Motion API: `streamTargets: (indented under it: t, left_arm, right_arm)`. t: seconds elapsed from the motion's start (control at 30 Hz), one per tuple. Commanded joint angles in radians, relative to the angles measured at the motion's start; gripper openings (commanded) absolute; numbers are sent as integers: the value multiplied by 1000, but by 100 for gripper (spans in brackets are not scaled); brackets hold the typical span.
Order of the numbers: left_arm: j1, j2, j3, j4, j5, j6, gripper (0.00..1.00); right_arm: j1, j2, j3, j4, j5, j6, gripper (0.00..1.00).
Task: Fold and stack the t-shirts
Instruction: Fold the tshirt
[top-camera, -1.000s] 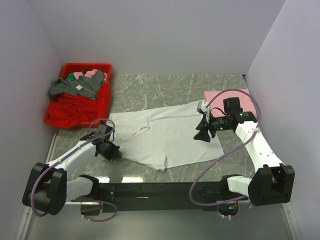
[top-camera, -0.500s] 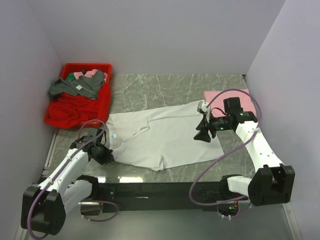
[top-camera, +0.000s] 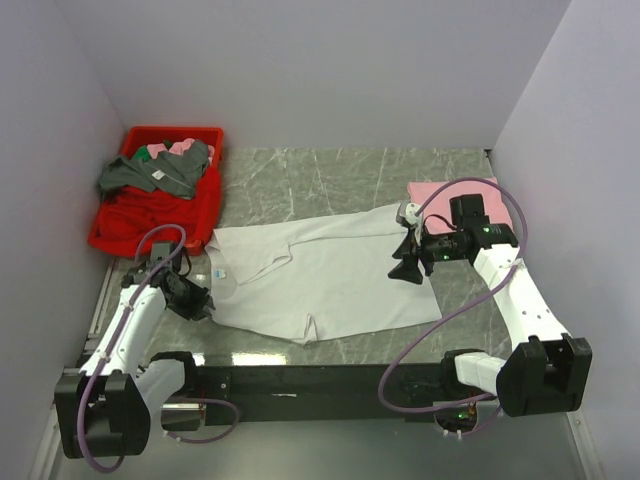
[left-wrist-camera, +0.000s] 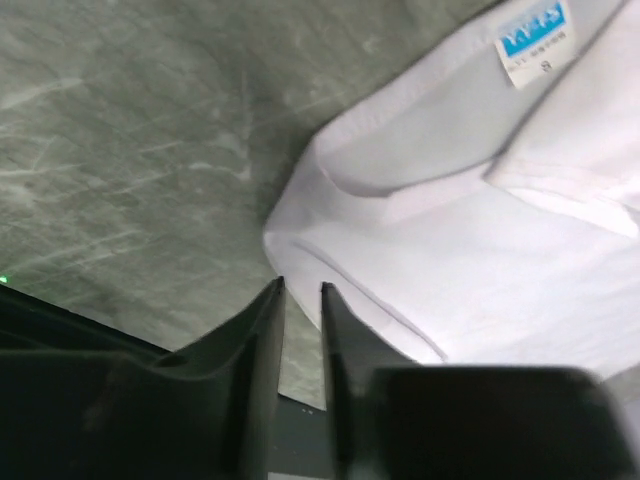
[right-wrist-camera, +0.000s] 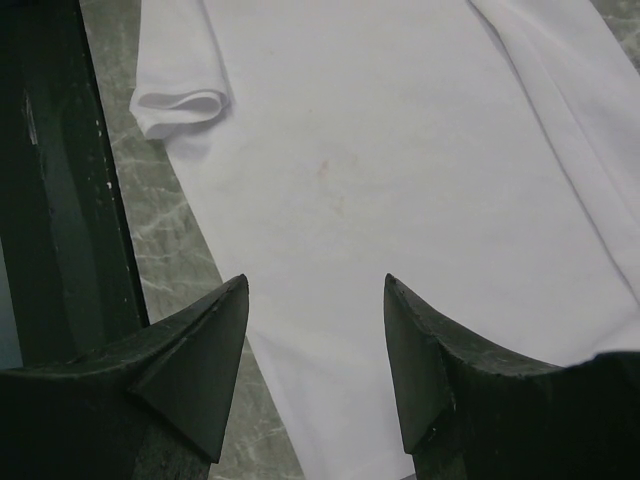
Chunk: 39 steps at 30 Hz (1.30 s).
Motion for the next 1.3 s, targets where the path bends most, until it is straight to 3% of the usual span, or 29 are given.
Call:
streamTargets:
  t: [0.0,0.2,0.23,0.37,0.4,0.47,0.5,0.7,0.8,1.03,1.27]
  left_arm:
    - [9,13,49,-30,73,99,28]
    - [-3,-6,29,8,266,246,39]
    - [-11,-16,15,65,366,261,39]
    - [-156,-30,-60,224,519,184,41]
    - [-271,-30,-53,240,501,98,42]
    - [-389,-32,-48,299,478,-14,42]
    - [-487,-36,-46,351,434,-141,42]
    - [-684,-99,-88,452,163,-564,43]
    - [-756,-63,-74,444,107,-675,42]
    - [-872,152,-16,481,101,-757,41]
    - [-882,178,-13,461,88,-781,39]
  right_arm:
    - [-9,-27,45,-13,-35,-19,63]
    - [-9,-22,42,-14,-40,-24,63]
    - [-9,-21,43,-19,-38,-27,63]
    - [-9,-1,49,-33,-40,-36,63]
    - [-9,1,48,-30,-40,-35,63]
    - [-11,1,45,-15,-38,-22,63]
    - [-9,2,45,-11,-37,-19,63]
    - [-9,4,40,-10,-31,-15,63]
    - [-8,5,40,-10,-29,-15,63]
    - [-9,16,48,-25,-34,-25,63]
    - [-9,11,42,-21,-32,-27,63]
